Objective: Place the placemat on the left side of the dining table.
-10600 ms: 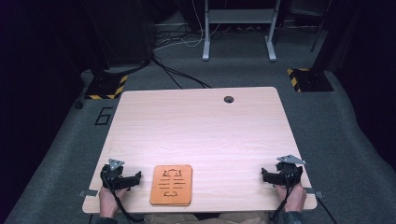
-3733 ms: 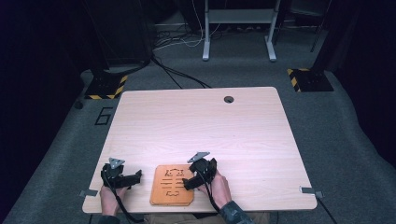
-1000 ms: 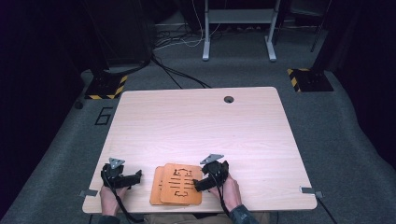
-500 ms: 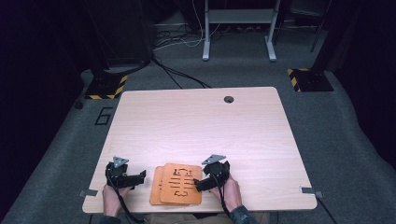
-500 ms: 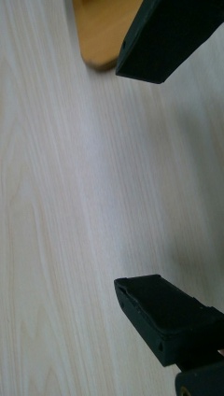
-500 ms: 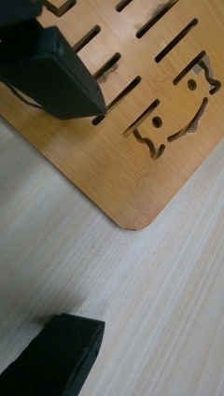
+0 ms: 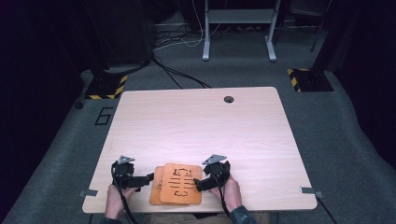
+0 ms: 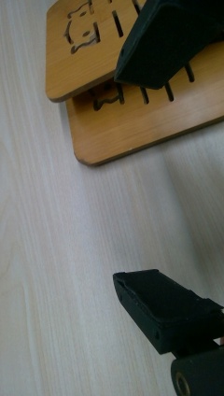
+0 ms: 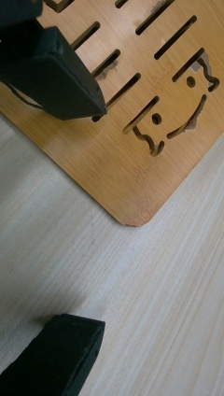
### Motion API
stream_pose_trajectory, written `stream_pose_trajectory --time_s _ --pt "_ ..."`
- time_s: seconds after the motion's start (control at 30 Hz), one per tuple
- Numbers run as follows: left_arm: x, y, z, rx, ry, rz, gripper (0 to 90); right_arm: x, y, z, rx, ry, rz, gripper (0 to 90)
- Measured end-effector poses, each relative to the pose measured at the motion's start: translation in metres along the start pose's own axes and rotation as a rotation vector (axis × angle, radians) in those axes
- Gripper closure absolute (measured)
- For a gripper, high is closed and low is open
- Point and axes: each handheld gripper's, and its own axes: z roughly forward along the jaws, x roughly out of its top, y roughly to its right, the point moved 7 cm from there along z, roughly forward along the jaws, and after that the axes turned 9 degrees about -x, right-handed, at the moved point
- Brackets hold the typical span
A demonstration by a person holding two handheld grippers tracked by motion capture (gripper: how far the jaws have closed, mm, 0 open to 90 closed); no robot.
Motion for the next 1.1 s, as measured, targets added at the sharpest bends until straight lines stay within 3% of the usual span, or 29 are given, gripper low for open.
stream_pose_trajectory --time_s 0.4,0.67,0.73,0.97,1.1 --pt "0.003 0.020 0.004 -0.099 -0.036 -0.024 7.7 0.000 0.001 0.000 -0.006 0.003 0.001 0.0" --pt "0.006 0.037 0.009 -0.187 -0.056 -0.043 11.1 0.000 0.001 0.000 -0.007 0.004 0.002 0.0" --pt "0.006 0.044 0.012 -0.224 -0.069 -0.053 11.1 0.000 0.001 0.000 -0.006 0.003 -0.005 0.0" --pt "0.007 0.053 0.018 -0.242 -0.093 -0.055 12.5 0.000 0.001 0.000 -0.006 0.004 -0.004 0.0" --pt "0.006 0.057 0.021 -0.283 -0.105 -0.061 14.1 0.000 0.001 0.000 -0.005 0.004 -0.005 0.0"
